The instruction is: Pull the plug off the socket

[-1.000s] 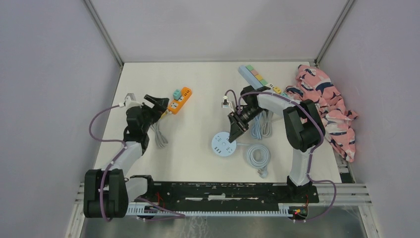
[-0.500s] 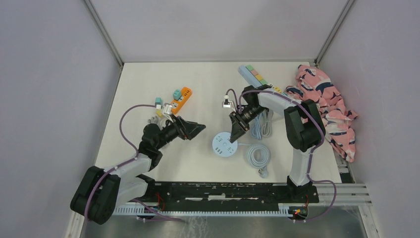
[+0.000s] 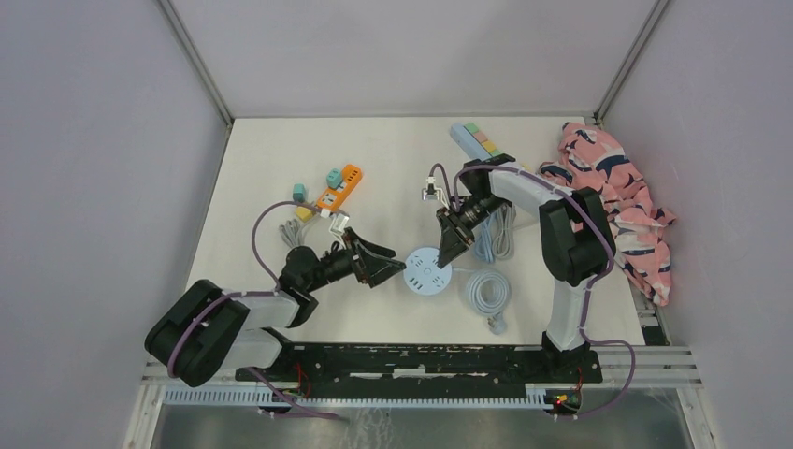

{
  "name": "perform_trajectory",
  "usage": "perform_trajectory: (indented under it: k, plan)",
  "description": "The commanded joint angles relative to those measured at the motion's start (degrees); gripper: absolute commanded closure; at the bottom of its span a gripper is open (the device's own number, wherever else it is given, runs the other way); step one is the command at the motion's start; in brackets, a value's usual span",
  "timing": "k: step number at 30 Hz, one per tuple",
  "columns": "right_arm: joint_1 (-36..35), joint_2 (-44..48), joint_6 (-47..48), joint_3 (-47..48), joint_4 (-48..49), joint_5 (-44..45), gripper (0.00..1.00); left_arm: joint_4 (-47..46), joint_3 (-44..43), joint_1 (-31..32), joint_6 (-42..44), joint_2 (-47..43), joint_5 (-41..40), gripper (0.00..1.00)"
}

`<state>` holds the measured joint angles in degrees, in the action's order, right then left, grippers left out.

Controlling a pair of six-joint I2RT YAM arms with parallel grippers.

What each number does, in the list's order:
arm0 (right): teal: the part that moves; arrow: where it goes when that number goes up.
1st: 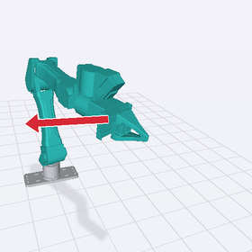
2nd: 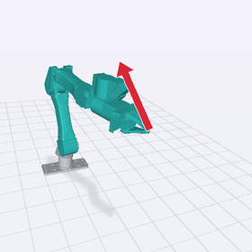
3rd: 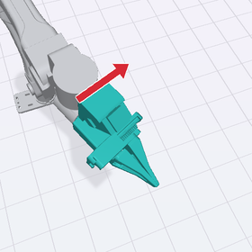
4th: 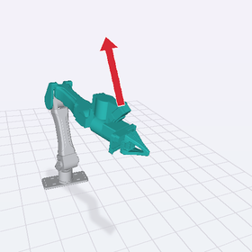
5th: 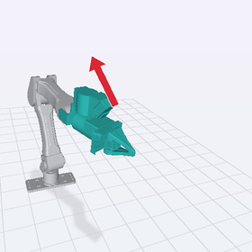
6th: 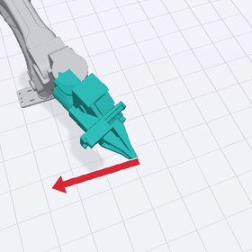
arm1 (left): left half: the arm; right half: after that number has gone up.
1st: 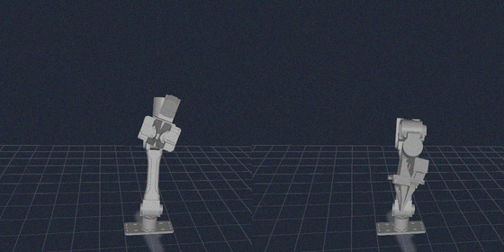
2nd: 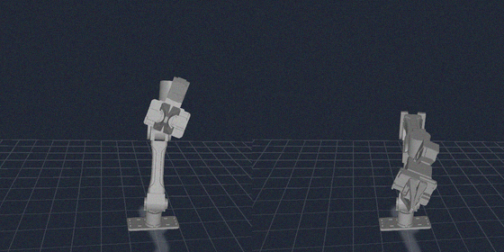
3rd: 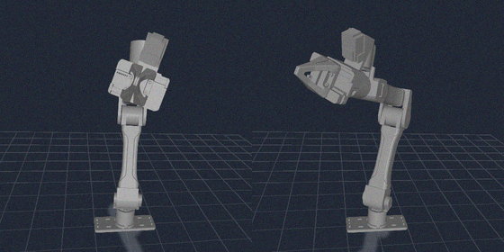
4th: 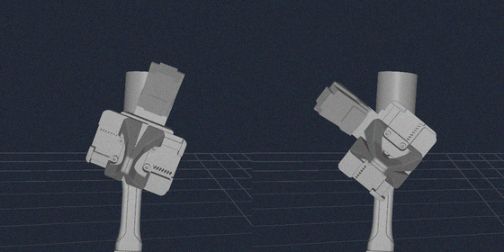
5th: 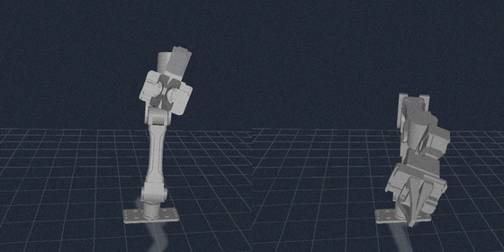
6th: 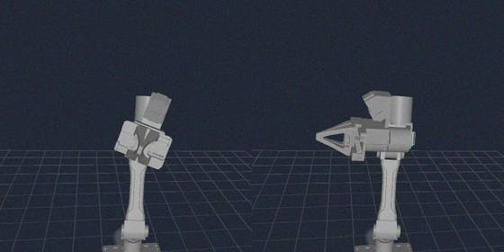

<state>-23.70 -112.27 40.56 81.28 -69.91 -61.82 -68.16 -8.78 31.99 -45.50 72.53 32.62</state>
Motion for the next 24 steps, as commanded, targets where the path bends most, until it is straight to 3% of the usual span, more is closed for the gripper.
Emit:
perform_trajectory:
  k: [1, 7, 14, 17, 21, 22, 24]
  plan:
    - [1.23, 2.96, 3.27, 3.3, -6.02, -7.03, 0.98, -9.37, -0.25, 1.71, 2.38, 3.12, 2.35, 0.04]
    - [2.3, 3.72, 4.62, 3.6, -7.35, -8.19, 0.98, -14.55, -2.3, 3.62, 0.62, 10.21, 3.93, 0.08]
    - [2.68, 3.72, 6.61, 4.1, -9.46, -9.14, 0.98, -11.28, -6.83, 5.52, 0.83, 15.05, 3.5, 0.12]
    - [2.68, 3.72, 7.52, 4.27, -10.29, -9.54, 0.98, -8.42, -9.05, 6.67, 2.02, 16.87, 3.41, 0.2]
    - [2.66, 3.83, 8.45, 4.52, -11.07, -9.59, 0.97, -9.11, -10.6, 7.03, 1.15, 19.42, 4.04, 0.42]
    - [2.67, 3.93, 8.48, 4.59, -11.11, -9.52, 0.97, -9.42, -10.84, 7.04, 0.92, 19.9, 4.36, 0.52]
    - [2.6, 3.99, 8.54, 4.53, -11.25, -9.44, 0.91, -9.32, -11.12, 7.04, 0.53, 20.11, 4.8, 0.81]
